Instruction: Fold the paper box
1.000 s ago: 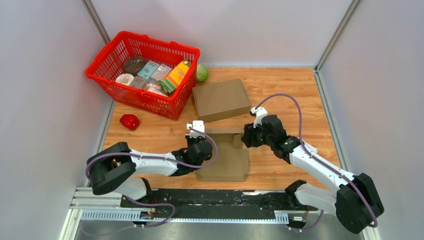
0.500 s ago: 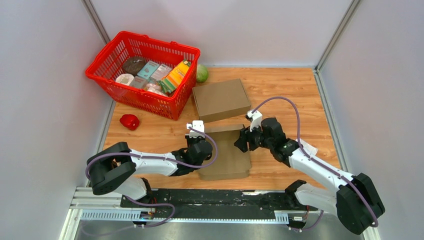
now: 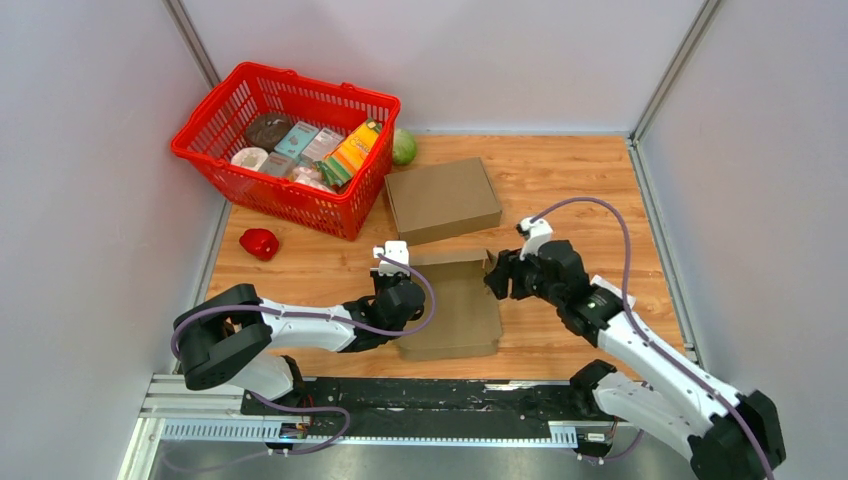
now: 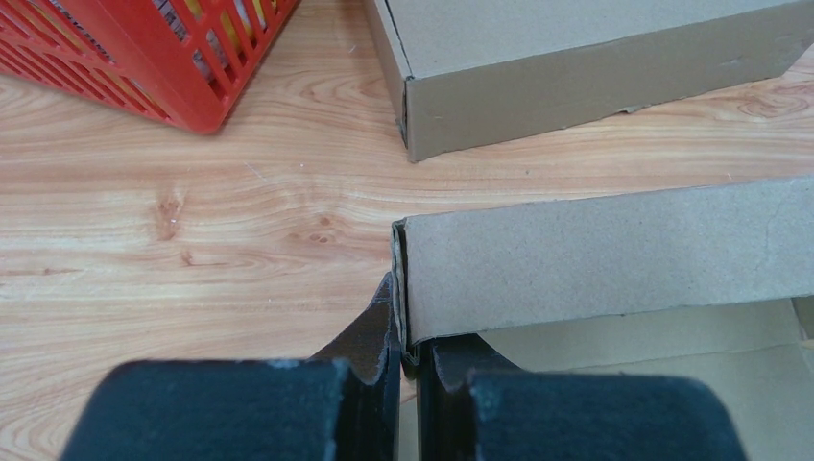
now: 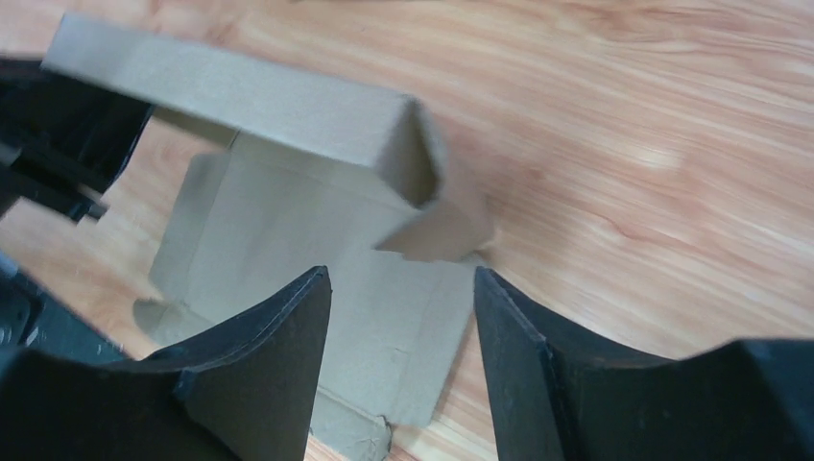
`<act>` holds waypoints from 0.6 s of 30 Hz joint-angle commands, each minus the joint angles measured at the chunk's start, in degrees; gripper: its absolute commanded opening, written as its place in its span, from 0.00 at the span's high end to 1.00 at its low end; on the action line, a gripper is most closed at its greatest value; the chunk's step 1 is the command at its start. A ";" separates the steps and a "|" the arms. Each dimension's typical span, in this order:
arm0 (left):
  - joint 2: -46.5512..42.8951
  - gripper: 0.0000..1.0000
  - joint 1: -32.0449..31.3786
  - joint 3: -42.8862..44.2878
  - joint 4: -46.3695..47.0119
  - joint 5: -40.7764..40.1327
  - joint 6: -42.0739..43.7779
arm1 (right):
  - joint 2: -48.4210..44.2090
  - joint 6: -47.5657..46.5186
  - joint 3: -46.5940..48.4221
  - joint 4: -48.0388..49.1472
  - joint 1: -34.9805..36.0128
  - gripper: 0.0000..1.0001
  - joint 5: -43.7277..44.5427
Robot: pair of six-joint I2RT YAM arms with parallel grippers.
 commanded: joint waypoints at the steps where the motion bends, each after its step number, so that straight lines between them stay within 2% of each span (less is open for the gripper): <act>1: 0.32 1.00 -0.30 -0.88 -0.70 3.65 -0.16 | -7.32 10.07 3.86 -16.55 -0.93 0.40 21.14; 3: 0.49 1.00 -0.39 -0.89 -0.52 3.64 -0.07 | -8.73 13.93 3.78 -19.14 -1.11 0.40 26.33; 5: 0.58 1.00 -0.39 -0.54 -0.78 3.73 0.01 | -7.95 13.35 3.69 -18.98 -1.20 0.40 26.36; 8: 0.67 1.00 -0.39 -0.45 -0.78 3.82 0.10 | -2.86 7.82 4.39 -14.59 -1.20 0.42 23.38; 10: 0.67 1.00 -0.39 -0.45 -0.78 3.91 0.10 | 0.82 2.21 4.74 -10.21 -0.94 0.44 17.24; 15: 0.40 1.00 -0.30 -0.71 -0.69 3.73 0.01 | 0.05 -2.65 0.88 2.72 0.82 0.46 11.51; 18: 0.31 1.00 -0.39 -0.80 -0.78 3.82 -0.07 | 2.59 -4.06 1.49 4.41 0.82 0.49 7.14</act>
